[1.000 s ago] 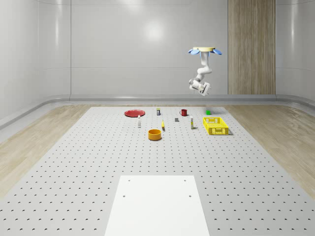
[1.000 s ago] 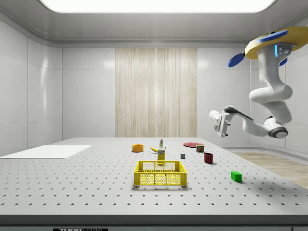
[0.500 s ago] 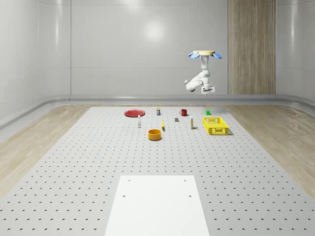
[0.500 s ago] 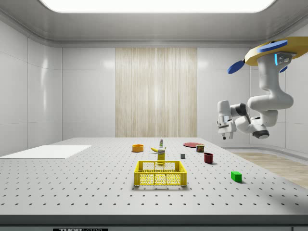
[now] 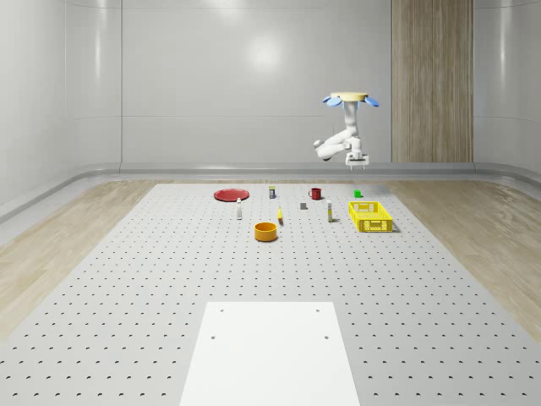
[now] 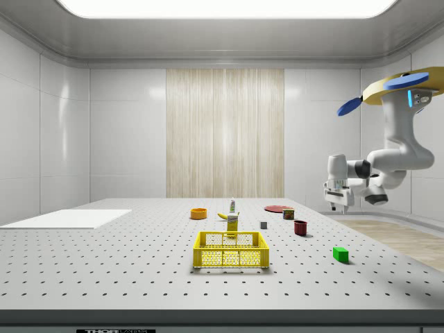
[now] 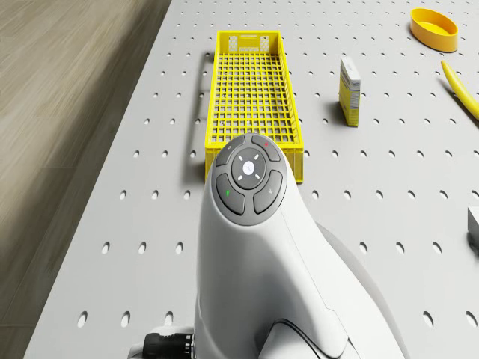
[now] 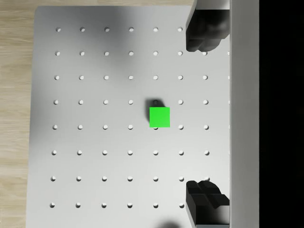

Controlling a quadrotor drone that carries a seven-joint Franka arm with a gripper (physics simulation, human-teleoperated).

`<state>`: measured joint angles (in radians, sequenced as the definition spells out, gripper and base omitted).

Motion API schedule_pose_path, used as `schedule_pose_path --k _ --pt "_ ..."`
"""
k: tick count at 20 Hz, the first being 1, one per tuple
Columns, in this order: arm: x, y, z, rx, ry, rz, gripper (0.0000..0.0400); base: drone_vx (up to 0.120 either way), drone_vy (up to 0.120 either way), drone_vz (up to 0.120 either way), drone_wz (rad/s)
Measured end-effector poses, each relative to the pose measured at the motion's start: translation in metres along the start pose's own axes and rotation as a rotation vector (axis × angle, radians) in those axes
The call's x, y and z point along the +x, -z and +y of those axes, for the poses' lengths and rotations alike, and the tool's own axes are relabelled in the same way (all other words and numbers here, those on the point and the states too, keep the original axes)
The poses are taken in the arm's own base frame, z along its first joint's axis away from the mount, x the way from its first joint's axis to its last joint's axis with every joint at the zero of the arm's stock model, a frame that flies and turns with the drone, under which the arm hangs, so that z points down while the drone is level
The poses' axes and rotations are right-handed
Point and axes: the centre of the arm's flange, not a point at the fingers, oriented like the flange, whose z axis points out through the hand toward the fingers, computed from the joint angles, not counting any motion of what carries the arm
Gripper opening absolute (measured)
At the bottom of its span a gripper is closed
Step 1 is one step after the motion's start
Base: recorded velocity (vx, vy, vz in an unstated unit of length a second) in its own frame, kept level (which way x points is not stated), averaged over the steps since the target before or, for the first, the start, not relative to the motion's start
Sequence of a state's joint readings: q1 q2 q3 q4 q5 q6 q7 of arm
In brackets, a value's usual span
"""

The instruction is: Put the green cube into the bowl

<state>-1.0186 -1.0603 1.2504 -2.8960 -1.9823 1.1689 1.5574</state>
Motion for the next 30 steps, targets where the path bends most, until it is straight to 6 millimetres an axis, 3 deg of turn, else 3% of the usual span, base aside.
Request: schedule_pose_path --k 4,24,30 --pt "-0.001 0.000 -0.001 -0.009 0.000 0.010 0.0400 -0.110 0.000 -0.120 0.000" --pt "-0.002 -0.001 -0.002 -0.018 0.000 0.019 0.0400 0.018 0.000 -0.120 0.000" --pt "-0.001 -0.021 -0.001 -0.018 0.000 0.020 0.0400 0.000 0.000 0.000 0.000"
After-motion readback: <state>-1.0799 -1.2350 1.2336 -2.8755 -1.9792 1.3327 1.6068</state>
